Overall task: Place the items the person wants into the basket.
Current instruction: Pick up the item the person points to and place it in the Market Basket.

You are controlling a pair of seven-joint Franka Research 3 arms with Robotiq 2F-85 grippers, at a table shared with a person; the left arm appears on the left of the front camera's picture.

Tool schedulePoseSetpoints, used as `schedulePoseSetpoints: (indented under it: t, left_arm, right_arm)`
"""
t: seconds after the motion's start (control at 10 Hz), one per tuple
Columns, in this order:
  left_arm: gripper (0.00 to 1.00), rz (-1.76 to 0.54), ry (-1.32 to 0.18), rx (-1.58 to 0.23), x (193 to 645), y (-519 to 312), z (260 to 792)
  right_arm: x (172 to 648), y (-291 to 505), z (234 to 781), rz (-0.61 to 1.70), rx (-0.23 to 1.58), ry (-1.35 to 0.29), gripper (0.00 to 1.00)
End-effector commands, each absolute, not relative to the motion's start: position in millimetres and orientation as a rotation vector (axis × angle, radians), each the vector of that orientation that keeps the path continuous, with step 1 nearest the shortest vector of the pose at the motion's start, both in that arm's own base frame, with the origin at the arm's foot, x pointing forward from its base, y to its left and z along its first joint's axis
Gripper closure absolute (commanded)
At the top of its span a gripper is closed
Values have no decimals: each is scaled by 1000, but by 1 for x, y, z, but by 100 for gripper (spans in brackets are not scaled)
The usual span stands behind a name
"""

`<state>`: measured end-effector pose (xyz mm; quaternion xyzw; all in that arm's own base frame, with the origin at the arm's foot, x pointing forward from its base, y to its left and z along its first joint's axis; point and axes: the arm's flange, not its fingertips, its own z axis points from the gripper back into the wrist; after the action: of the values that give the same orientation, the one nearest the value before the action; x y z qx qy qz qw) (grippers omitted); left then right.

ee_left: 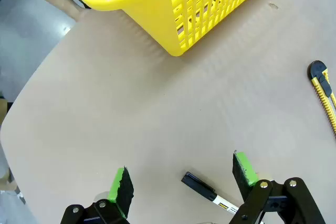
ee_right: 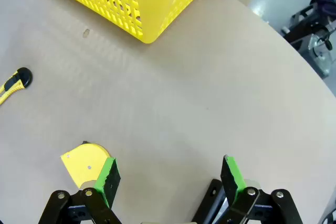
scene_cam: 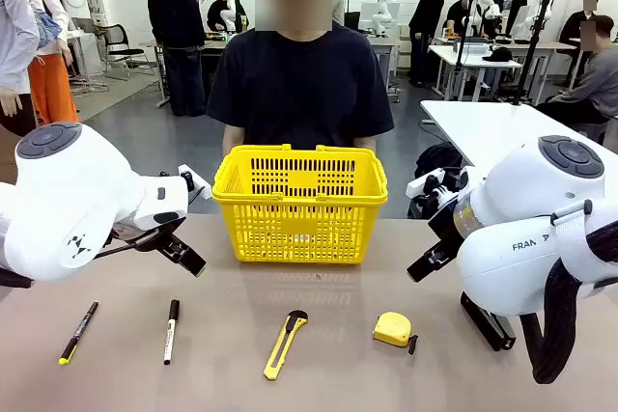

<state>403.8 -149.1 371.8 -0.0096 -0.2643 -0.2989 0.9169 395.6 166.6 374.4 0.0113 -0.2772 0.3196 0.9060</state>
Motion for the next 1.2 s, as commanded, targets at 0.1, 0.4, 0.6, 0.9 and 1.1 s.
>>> schedulePoseSetpoints:
  t: [0.1, 0.4, 0.6, 0.9, 1.1]
  left_arm:
    - [0, -615, -544, -20, 404, -149, 372]
    - [0, -615, -544, -20, 404, -149, 372]
    - [0, -615, -544, -20, 404, -149, 372]
    - [0, -615, -544, -20, 404, -149, 372]
    - [0, -615, -544, -20, 404, -149, 372]
  right_arm:
    - [396, 167, 374, 660, 23, -573, 0]
    - [396, 167, 374, 660, 23, -573, 0]
    - [396, 167, 374, 660, 23, -573, 0]
    - [396, 167, 374, 660, 23, -573, 0]
    - [396, 167, 374, 660, 23, -573, 0]
